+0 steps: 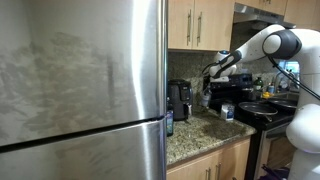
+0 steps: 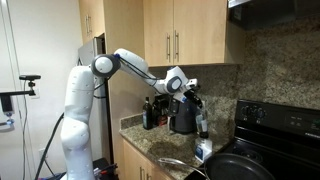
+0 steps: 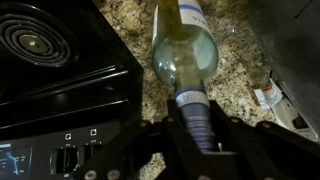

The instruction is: Place the two bottles between the air fryer and the stove then move the salt shaker to the left

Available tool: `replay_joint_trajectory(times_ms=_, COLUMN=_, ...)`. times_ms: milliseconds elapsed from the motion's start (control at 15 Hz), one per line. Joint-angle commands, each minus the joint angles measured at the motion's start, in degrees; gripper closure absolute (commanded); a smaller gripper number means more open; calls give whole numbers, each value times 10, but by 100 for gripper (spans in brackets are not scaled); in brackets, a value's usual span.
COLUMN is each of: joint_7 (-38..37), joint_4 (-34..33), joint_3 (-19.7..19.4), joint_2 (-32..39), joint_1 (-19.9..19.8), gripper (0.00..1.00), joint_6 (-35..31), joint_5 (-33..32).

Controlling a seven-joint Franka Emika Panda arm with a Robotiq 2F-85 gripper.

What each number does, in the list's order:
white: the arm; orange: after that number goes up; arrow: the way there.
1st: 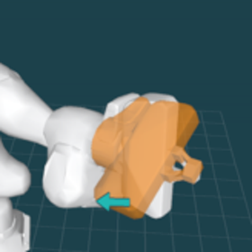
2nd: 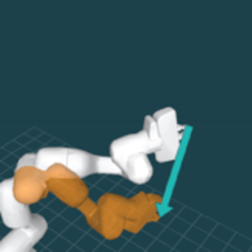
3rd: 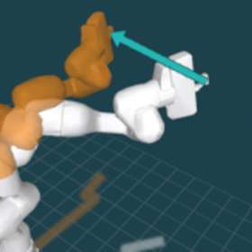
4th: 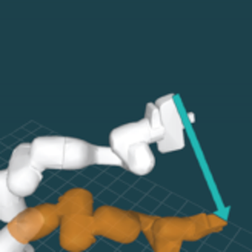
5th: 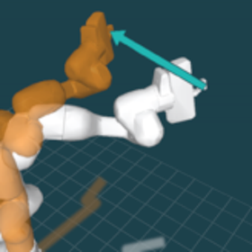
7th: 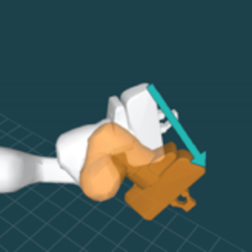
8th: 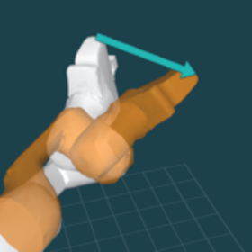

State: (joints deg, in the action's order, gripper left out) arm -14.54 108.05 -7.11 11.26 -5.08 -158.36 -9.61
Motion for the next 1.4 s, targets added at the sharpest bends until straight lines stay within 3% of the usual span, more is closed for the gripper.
replay_joint_trajectory(times_ms=0, joint_7=2, joint_4=-10, joint_3=-8, joint_2=7, joint_1=7, gripper=77, joint_6=0, joint_5=7)
replay_joint_trajectory(times_ms=67, joint_7=1, joint_4=-15, joint_3=-8, joint_2=10, joint_1=8, gripper=94, joint_6=1, joint_5=7)
replay_joint_trajectory(times_ms=133, joint_7=-24, joint_4=-33, joint_3=-11, joint_2=26, joint_1=8, gripper=94, joint_6=14, joint_5=-21)
replay_joint_trajectory(times_ms=667, joint_7=-164, joint_4=-233, joint_3=-39, joint_2=164, joint_1=29, gripper=94, joint_6=68, joint_5=-40)
replay_joint_trajectory(times_ms=1000, joint_7=-196, joint_4=-341, joint_3=-83, joint_2=241, joint_1=54, gripper=94, joint_6=127, joint_5=-22)
replay_joint_trajectory(times_ms=1333, joint_7=-222, joint_4=-419, joint_3=-80, joint_2=280, joint_1=40, gripper=94, joint_6=210, joint_5=6)
